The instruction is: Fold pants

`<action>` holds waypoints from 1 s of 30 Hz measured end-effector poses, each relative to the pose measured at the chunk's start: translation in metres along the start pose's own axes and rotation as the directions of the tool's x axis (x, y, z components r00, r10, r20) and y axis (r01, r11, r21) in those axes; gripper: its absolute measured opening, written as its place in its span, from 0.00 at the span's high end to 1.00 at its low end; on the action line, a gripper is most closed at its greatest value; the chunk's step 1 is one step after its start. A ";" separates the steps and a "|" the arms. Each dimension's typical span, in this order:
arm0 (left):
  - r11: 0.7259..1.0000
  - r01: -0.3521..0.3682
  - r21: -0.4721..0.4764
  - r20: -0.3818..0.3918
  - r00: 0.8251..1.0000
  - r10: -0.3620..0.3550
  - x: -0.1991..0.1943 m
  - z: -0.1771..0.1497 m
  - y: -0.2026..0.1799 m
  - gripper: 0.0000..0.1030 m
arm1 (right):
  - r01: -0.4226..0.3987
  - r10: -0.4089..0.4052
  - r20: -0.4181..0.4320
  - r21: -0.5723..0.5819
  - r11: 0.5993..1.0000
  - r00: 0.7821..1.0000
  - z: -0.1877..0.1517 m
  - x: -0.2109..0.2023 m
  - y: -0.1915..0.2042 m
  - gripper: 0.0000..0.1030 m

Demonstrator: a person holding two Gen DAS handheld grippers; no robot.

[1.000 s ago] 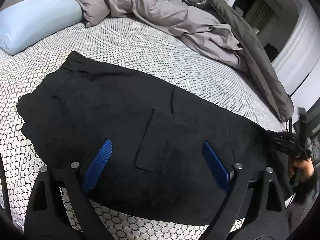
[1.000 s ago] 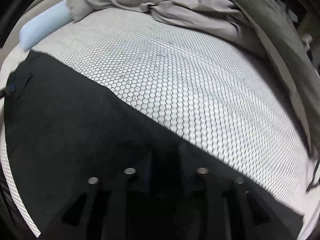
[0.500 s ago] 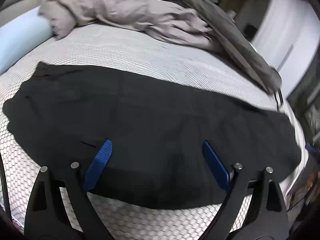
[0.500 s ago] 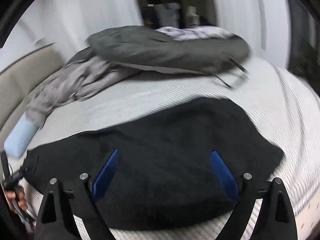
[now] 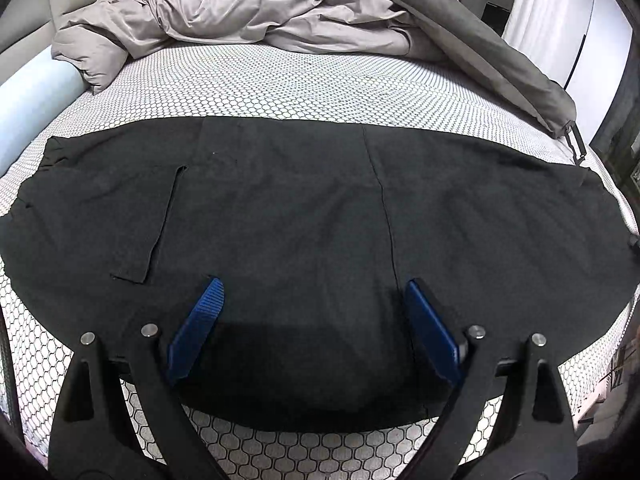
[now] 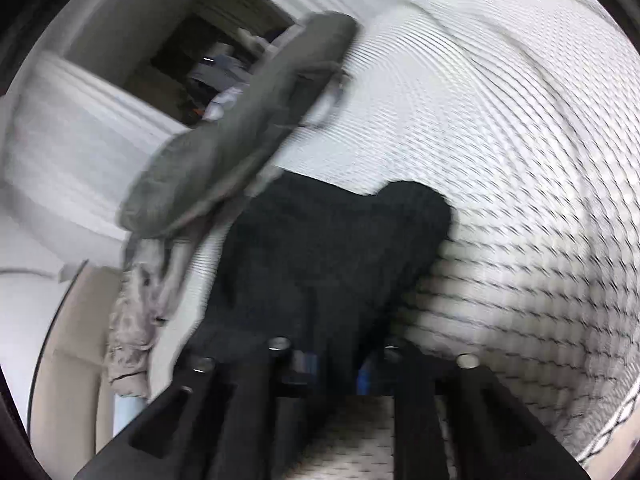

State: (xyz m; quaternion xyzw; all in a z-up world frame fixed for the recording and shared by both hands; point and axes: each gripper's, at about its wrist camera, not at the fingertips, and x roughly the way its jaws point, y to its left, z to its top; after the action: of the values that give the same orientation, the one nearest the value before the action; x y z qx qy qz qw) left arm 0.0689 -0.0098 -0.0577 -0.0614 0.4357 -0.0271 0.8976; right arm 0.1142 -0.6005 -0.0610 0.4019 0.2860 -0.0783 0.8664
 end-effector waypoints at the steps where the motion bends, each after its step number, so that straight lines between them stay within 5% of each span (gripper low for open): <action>1: 1.000 -0.002 -0.001 0.000 1.000 0.002 0.000 0.001 0.001 0.12 | 0.005 -0.004 0.025 -0.056 0.998 1.000 0.000 -0.006 0.012 0.91; 3: 1.000 -0.012 -0.001 -0.005 1.000 0.012 0.001 0.000 0.002 0.12 | 0.069 -0.066 0.031 -0.141 0.988 0.997 0.004 -0.006 0.026 0.88; 5: 1.000 -0.021 0.006 -0.008 1.000 0.021 0.001 -0.001 0.003 0.12 | 0.205 -0.208 -0.017 -0.098 0.974 0.978 0.005 0.005 0.011 0.65; 6: 1.000 -0.023 0.006 -0.003 1.000 0.023 -0.001 0.000 0.003 0.12 | 0.265 -0.267 -0.065 -0.044 0.963 0.961 0.004 0.011 -0.003 0.65; 9: 1.000 0.006 0.013 0.020 1.000 -0.007 -0.010 0.000 -0.002 0.12 | 0.233 -0.234 -0.027 -0.037 0.972 0.972 0.005 -0.004 -0.001 0.56; 11: 0.999 0.025 0.039 0.037 0.999 -0.027 -0.018 0.000 -0.013 0.12 | 0.254 -0.251 0.040 -0.091 0.963 0.967 0.005 -0.024 0.014 0.40; 15: 0.992 0.048 0.114 0.058 0.997 -0.055 -0.023 -0.002 -0.046 0.12 | 0.308 -0.273 0.174 -0.218 0.926 0.946 -0.008 -0.067 0.049 0.25; 17: 0.989 0.063 0.136 0.057 0.996 -0.071 -0.022 -0.004 -0.063 0.12 | 0.264 -0.220 0.178 -0.284 0.922 0.959 -0.018 -0.074 0.062 0.07; 22: 0.972 0.072 0.223 0.020 0.997 -0.079 -0.010 -0.018 -0.118 0.12 | 0.114 -0.127 0.004 -0.468 0.876 0.992 -0.056 -0.044 0.102 0.04; 27: 0.928 0.123 0.352 0.017 0.990 -0.138 -0.007 -0.035 -0.176 0.12 | 0.011 -0.125 -0.151 -0.594 0.804 0.981 -0.104 0.004 0.134 0.04; 30: 0.897 0.109 0.428 0.005 0.992 -0.123 0.003 -0.046 -0.198 0.12 | -0.058 -0.165 -0.239 -0.715 0.697 0.957 -0.140 0.036 0.153 0.04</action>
State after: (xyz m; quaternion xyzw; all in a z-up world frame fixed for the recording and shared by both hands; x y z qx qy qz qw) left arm 0.0355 -0.2098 -0.0616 0.1100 0.4006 -0.1742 0.8928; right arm 0.1393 -0.3915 -0.0536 0.0322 0.4272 0.0722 0.9007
